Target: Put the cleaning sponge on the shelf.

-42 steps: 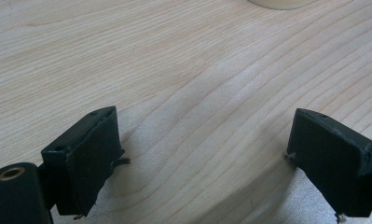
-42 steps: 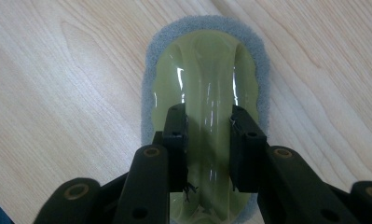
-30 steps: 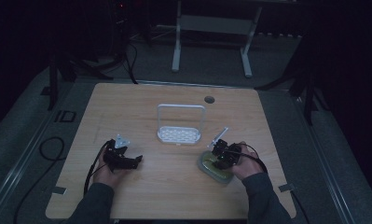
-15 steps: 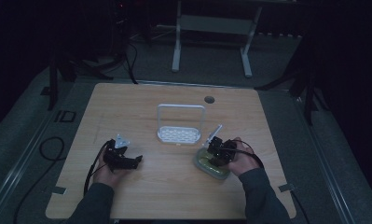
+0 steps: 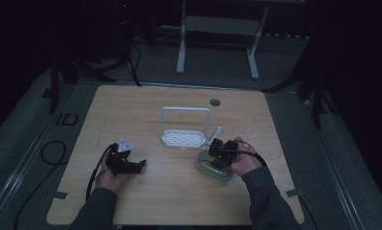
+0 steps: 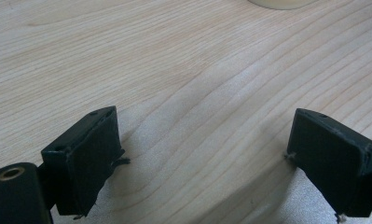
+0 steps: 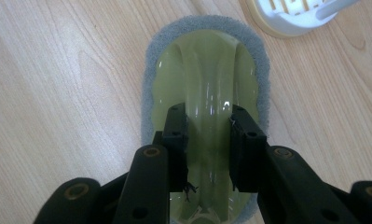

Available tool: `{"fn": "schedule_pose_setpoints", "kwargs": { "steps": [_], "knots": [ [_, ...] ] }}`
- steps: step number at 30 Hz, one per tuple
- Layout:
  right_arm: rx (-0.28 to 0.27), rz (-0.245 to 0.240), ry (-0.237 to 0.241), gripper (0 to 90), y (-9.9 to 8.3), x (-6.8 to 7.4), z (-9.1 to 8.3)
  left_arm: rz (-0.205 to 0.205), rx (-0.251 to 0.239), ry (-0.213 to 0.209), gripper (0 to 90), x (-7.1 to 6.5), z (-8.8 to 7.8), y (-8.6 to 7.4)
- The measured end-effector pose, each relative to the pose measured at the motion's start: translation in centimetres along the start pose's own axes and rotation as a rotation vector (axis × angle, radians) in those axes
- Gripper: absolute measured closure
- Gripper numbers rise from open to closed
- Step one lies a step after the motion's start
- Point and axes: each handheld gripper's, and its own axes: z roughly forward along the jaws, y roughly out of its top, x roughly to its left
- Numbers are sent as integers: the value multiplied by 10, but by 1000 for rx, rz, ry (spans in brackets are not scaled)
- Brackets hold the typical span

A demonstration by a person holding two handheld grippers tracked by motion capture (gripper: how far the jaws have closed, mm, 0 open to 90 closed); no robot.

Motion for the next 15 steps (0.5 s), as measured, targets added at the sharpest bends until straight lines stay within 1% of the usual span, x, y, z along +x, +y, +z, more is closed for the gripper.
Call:
{"fn": "schedule_pose_setpoints", "kwargs": {
  "steps": [6, 8, 9, 11, 12, 13, 15],
  "knots": [
    [15, -48, -10, 715, 5, 0, 0, 0, 0, 0, 96, 0, 0, 0],
    [16, -49, -7, 715, 6, -1, 0, 0, 0, 0, 95, 0, 0, 0],
    [19, -70, -13, 715, 7, -1, -1, 0, 0, 0, 95, 0, 0, 0],
    [22, -83, -13, 715, 9, -1, -1, 0, 0, 0, 95, 0, 0, 0],
    [22, -83, -13, 715, 9, -1, -1, 0, 0, 0, 95, 0, 0, 0],
    [15, -101, -11, 715, 11, -1, -1, -1, 0, 0, 95, 0, 0, 0],
    [7, -112, -8, 715, 12, -1, -1, -1, 0, 0, 95, 0, 0, 0]
  ]
}}
